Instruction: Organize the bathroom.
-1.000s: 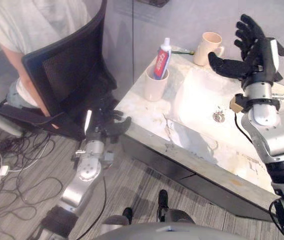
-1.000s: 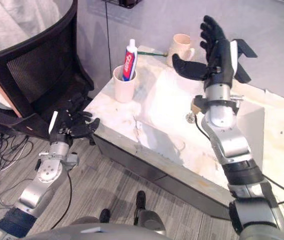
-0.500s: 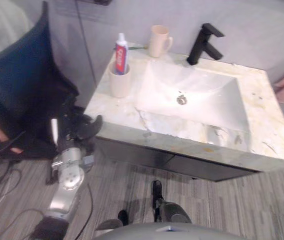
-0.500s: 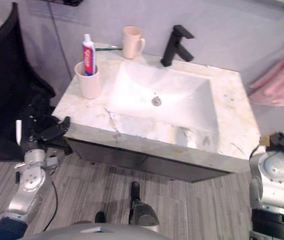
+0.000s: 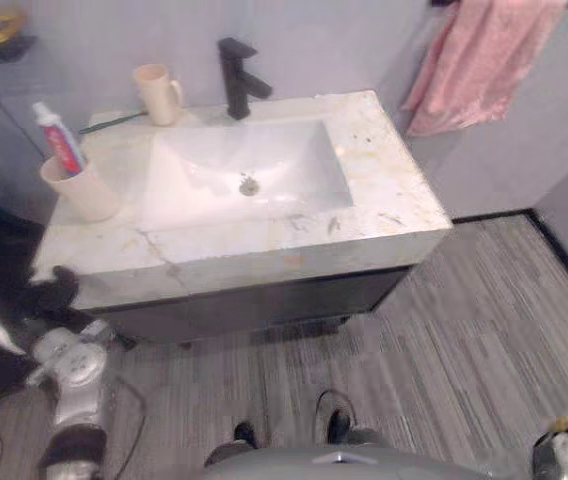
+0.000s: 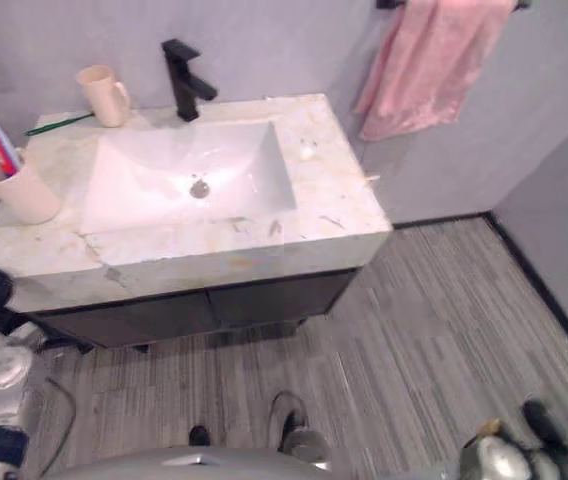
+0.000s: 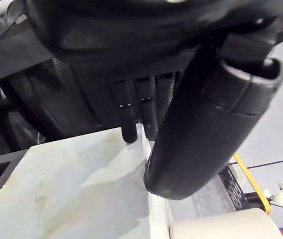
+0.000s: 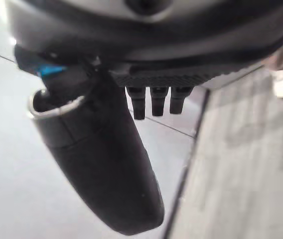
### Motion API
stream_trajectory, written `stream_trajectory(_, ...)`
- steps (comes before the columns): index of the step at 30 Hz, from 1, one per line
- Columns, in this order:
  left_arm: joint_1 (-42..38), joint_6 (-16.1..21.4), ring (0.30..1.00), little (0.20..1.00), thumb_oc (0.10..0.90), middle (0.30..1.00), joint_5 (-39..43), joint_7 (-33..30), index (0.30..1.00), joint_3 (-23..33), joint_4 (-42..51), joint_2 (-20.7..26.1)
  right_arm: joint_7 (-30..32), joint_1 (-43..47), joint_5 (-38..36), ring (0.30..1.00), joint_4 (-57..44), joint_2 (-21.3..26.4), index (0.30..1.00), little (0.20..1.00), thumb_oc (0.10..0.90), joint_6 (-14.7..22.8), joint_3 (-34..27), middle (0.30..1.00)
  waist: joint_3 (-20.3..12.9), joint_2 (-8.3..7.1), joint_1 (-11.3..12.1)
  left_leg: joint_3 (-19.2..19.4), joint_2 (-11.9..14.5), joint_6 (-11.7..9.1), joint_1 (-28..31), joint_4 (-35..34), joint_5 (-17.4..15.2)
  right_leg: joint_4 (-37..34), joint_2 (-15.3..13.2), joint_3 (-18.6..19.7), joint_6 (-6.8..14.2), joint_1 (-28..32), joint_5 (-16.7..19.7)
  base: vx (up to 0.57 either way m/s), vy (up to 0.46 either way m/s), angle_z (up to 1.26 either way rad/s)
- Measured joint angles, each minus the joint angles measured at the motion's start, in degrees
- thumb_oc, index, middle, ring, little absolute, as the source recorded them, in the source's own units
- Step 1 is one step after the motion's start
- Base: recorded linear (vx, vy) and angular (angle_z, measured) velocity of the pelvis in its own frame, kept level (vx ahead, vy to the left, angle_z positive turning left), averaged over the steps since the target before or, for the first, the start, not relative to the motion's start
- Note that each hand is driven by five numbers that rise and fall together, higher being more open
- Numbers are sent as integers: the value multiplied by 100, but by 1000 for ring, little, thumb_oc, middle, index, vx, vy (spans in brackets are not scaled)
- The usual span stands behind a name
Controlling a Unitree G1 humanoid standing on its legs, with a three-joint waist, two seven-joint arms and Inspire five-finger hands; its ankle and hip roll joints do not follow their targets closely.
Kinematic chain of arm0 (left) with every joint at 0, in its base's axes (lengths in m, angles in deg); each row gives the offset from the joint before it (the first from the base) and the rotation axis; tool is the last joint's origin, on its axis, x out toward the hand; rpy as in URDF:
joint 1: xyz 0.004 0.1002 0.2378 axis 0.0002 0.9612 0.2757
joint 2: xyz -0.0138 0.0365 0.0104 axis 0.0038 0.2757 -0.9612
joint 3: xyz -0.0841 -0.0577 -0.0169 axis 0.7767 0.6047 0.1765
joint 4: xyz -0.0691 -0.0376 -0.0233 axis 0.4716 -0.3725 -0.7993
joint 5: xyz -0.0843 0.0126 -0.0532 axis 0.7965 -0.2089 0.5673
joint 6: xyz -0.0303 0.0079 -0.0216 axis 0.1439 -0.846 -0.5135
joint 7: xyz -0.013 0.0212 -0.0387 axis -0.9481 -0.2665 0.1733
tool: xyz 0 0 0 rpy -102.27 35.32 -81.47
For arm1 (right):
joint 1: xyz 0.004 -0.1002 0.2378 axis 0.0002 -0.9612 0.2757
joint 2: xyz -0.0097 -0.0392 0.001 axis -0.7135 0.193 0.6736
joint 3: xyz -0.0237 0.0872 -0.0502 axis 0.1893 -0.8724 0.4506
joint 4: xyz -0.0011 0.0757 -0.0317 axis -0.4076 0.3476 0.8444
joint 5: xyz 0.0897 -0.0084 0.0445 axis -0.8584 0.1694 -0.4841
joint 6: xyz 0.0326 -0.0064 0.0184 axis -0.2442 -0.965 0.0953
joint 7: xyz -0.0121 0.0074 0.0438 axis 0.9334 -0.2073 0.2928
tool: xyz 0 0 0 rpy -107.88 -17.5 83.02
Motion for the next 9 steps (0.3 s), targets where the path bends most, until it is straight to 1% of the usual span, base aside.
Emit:
stream_trajectory(1, -1, 0, 900, 900, 800, 900, 7, 1, 900, 16, -115, 37, -70, -18, 9, 900, 84, -45, 900, 900, 800, -75, 179, 900, 3, 16, -29, -7, -20, -7, -12, -26, -26, -104, 40, 4, 29, 58, 20, 0, -32, -31)
stream_trajectory(2, 16, -1, 900, 900, 800, 900, 1, 59, 900, 15, -253, 82, -192, -91, 26, 900, 282, -172, 900, 900, 800, -172, 472, 900, 11, 65, -54, -40, -33, -9, -56, -26, -37, -246, 131, -6, 41, 146, 59, 1, -25, -9)
stream_trajectory(3, 23, 15, 900, 900, 800, 900, -61, 142, 900, 15, -346, 108, -354, -163, -7, 900, 607, -280, 900, 900, 800, -268, 705, 900, 1, 82, -7, -132, -23, 31, -51, -26, 11, -290, 198, 2, 14, 178, 123, 13, -26, -11)
stream_trajectory(4, 5, 38, 900, 900, 800, 900, -99, 215, 900, 13, -435, 127, -515, -146, -65, 900, 871, -349, 900, 900, 800, -360, 842, 900, -3, 88, 14, -171, 1, 20, -13, -25, 22, -291, 227, 6, 5, 202, 135, 12, -21, -5)
stream_trajectory(5, -48, 91, 900, 900, 800, 900, -213, 374, 900, -1, -673, 172, -821, -78, -137, 900, 1426, -457, 900, 900, 800, -501, 982, 900, -17, 110, 23, -229, 5, 21, 15, -25, 19, -292, 241, -9, -25, 250, 115, 24, -35, 18)
stream_trajectory(6, -257, 160, 900, 900, 800, 900, -242, 754, 900, -67, -1122, 179, -1392, 62, -291, 900, 2172, -568, 900, 900, 800, -937, 1081, 900, -97, 245, 81, -243, -5, 19, 8, -25, 19, -292, 246, -33, -57, 271, 94, 28, -34, 24)
stream_trajectory(7, -273, 162, 900, 900, 800, 900, -244, 848, 900, -97, -1228, 167, -1522, 75, -315, 900, 2295, -613, 900, 900, 800, -1082, 1158, 900, -131, 308, 99, -242, -10, 19, -6, -26, 20, -292, 239, -33, -58, 272, 94, 29, -35, 19)
stream_trajectory(8, -290, 211, 900, 900, 800, 900, -241, 1068, 900, -176, -1435, 181, -1772, 90, -370, 900, 2503, -650, 900, 900, 800, -1358, 1459, 900, -192, 414, 127, -247, -16, 0, 9, -26, 41, -292, 231, -33, -35, 322, 108, 16, -16, 5)
stream_trajectory(9, -292, 211, 900, 900, 800, 900, -220, 1265, 900, -190, -1517, 179, -2024, 65, -382, 900, 2505, -675, 900, 900, 800, -1609, 1564, 900, -231, 486, 151, -266, -19, -3, 23, -26, 117, -292, 229, -37, -27, 349, 119, 7, -9, 6)
